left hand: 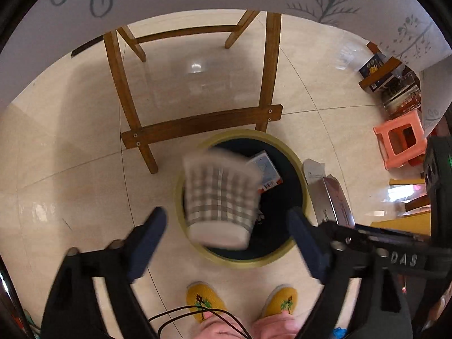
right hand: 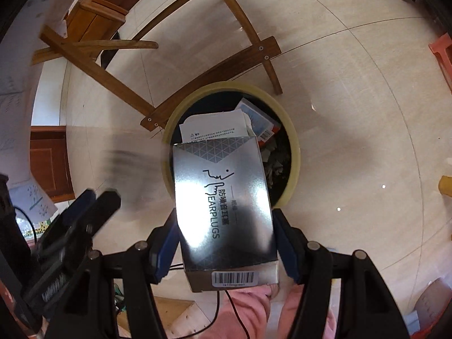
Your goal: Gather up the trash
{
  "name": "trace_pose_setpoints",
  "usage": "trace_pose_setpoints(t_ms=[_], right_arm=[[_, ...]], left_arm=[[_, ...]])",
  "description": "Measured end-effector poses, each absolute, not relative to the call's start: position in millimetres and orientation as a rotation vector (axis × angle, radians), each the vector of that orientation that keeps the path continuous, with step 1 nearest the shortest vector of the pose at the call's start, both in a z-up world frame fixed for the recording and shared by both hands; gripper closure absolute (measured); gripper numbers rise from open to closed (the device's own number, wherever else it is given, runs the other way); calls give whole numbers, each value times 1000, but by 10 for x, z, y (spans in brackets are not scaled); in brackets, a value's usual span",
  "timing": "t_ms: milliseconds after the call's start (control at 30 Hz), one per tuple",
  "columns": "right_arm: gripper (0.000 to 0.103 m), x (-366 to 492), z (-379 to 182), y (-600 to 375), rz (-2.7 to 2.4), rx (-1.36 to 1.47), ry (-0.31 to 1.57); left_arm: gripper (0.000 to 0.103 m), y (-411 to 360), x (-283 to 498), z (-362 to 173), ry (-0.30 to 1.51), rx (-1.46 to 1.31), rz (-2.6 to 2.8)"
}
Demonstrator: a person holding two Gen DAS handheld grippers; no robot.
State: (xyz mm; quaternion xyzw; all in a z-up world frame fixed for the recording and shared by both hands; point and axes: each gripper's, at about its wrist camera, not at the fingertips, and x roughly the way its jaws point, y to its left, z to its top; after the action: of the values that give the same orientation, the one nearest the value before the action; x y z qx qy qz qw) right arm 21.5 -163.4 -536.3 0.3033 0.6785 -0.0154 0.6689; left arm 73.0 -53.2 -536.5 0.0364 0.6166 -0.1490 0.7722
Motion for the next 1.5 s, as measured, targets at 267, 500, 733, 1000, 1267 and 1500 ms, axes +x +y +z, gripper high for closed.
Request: trace_pose_setpoints(t_ms=[267,500,733,1000,1267,1500], right_arm=[[29,358,-5432,-1655,-60,709,1469],[23,376,-5353,-1595,-26,700,1441],[23,278,-5070,-1550,-4,649,1431],[23,223,-4344,-1486,1,514,1406],[23,201,-3493,-1444,2,452,1374],[23,148,-2814,-1522,-17,428,1332]], left_arm=[[8,-252,744,-5371,1305,78,-291],[8,-105,594,-5124,1260,50,-273],[8,-85,519,-4700,1216,9,-249],[8,-72,511,-3975,1192,-22,-226],[8,-45,477,-3181,1162,-33,-196],[8,-39,374,-2548,1145,-24,-163]])
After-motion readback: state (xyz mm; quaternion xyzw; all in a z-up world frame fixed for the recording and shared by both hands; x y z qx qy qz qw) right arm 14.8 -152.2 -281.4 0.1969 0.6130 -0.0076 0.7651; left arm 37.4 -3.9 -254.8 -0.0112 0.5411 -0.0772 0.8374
